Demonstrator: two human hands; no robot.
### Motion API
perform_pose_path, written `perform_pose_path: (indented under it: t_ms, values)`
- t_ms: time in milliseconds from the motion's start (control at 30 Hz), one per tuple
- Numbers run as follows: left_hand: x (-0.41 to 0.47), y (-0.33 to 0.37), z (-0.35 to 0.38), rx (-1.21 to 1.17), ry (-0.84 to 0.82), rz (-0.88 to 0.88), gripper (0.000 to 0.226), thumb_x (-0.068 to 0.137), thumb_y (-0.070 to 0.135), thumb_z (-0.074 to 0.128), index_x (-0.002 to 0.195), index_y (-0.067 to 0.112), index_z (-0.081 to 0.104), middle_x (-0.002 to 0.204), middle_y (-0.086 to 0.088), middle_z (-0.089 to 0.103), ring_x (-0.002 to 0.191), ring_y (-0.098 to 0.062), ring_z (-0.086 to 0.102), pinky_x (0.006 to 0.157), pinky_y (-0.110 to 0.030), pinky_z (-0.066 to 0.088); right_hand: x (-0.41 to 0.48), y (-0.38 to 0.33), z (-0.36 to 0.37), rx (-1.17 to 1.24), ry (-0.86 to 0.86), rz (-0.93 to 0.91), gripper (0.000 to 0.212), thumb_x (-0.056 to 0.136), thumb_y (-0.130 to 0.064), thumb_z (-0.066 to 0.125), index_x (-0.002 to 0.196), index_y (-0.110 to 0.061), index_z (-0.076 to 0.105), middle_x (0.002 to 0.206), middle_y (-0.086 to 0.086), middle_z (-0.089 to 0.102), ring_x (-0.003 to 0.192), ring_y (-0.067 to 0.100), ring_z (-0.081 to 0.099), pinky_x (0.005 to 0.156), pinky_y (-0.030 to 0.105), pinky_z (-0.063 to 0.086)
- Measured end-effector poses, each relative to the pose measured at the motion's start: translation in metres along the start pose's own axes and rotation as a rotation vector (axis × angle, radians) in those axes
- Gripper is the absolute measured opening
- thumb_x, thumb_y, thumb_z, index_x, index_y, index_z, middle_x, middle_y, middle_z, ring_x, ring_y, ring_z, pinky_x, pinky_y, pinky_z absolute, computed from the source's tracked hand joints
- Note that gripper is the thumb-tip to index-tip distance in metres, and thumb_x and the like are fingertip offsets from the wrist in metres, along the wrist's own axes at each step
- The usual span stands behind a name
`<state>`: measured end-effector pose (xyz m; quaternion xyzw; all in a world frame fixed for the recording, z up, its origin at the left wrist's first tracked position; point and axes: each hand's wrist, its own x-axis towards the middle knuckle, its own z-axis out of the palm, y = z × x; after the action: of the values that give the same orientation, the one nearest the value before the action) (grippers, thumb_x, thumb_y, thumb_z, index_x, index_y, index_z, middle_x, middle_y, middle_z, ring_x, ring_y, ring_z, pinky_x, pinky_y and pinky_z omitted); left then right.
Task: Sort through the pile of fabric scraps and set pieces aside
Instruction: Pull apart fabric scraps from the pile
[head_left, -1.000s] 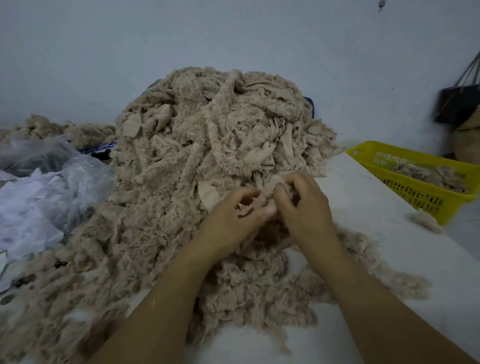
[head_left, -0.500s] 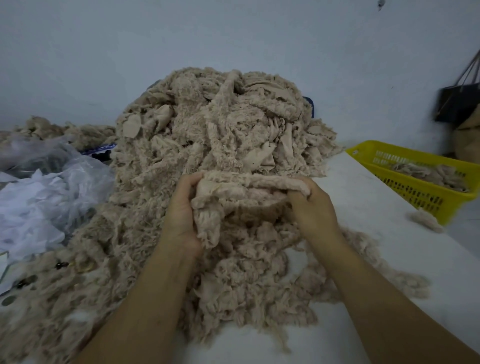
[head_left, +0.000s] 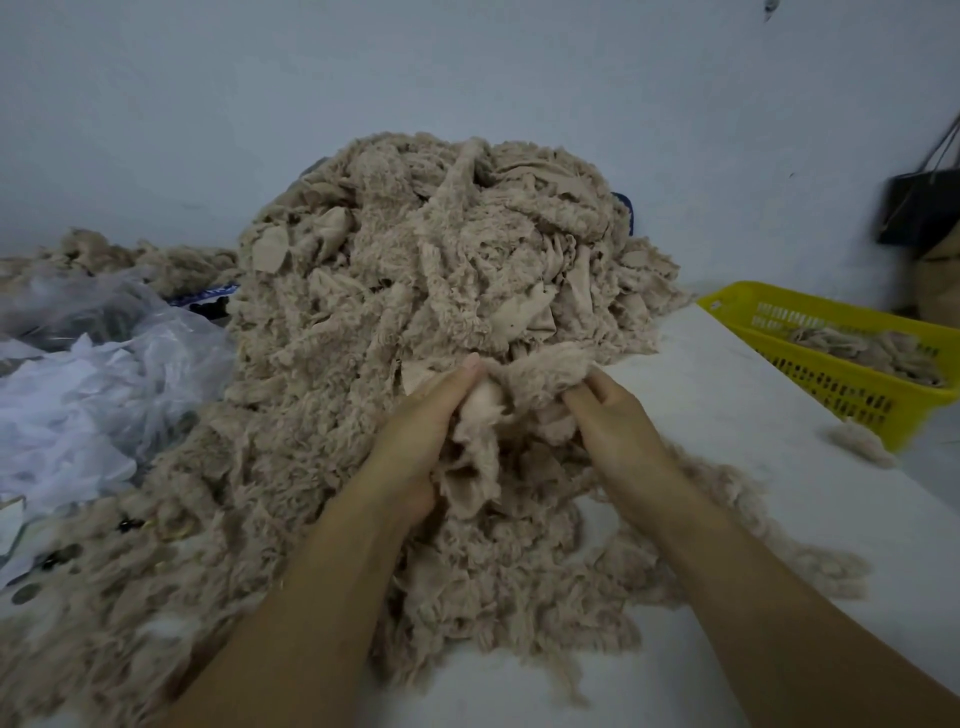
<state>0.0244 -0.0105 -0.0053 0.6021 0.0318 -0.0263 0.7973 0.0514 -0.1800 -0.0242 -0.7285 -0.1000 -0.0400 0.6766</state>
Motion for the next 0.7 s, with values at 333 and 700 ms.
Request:
perform_pose_path:
  t_ms: [333,700]
  values:
    - [0.006,-0.001,0.001,-0.201,0.042,0.062,0.031,0.100,0.032,0.056,0.102,0.008,0.076,0.103,-0.015,0.076,0.095,-0.025,0.074,0.075,-0.033,0.060,-0.015,-0.002,0.013,-0.281,-0.201,-0.102,0.064,0.068,-0.087,0.051,0.092,-0.028,0.054,0.087,0.003,0.065,0.067,0.000,0.056,0.062,0.020,0.045]
    - [0.007,-0.005,0.005,-0.269,0.022,0.072,0.031,0.104,0.023,0.049,0.117,-0.001,0.065,0.107,-0.020,0.074,0.097,-0.030,0.073,0.072,-0.034,0.060,-0.013,0.003,0.027,-0.703,-0.026,-0.471,0.030,0.092,-0.031,0.063,0.117,-0.023,0.049,0.092,-0.018,0.035,0.075,-0.008,0.044,0.059,0.015,0.037]
